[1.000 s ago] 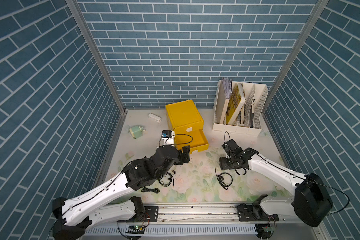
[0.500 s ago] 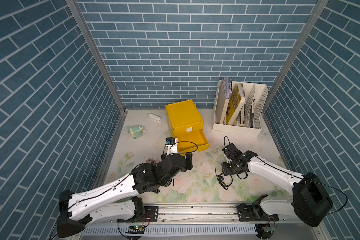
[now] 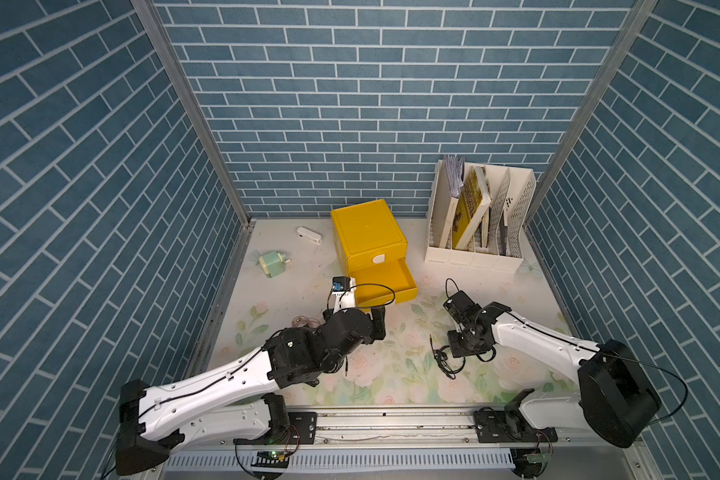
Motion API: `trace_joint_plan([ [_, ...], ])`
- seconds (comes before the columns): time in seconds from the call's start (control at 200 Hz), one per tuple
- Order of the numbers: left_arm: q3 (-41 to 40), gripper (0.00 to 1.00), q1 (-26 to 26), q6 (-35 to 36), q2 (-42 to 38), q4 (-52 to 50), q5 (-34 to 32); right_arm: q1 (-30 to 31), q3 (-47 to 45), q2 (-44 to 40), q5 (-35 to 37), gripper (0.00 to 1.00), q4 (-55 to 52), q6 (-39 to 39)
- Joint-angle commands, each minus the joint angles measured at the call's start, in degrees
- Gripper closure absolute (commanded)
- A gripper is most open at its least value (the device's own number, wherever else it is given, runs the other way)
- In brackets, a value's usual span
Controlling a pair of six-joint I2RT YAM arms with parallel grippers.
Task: Place the wired earphones into the drawer by color
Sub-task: Pick up the wired earphones from the center of the board.
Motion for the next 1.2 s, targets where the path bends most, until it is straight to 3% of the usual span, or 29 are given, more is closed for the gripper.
trace_joint_plan([
  [0.0,-1.11,0.05,-0.34,0.19,-1.45,-0.01,-0.67,0.41,-0.20,1.95,1.75,0.55,-0.92,1.82],
  [0.335,-2.16,0.05,-0.35,0.39,-3.48,-1.32,-0.59,0.39,0.31,6.94,4.32,0.68,2.30,2.06],
  [0.57,-3.00,0.05,-0.32,0.21,-5.83,-2.26,-1.07,0.49,0.64,7.81,4.94,0.93,2.69,1.88],
  [0.9,-3.96,0.05,-0.37,-0.54,-7.82,-3.60,-1.99,0.51,7.24,-0.21,6.31,1.00,-5.33,-1.21],
  [1.195,-6.56,0.06,-0.31,-6.77,-10.28,-9.29,-3.96,0.48,25.46,-5.89,10.16,1.00,-16.29,-4.28],
])
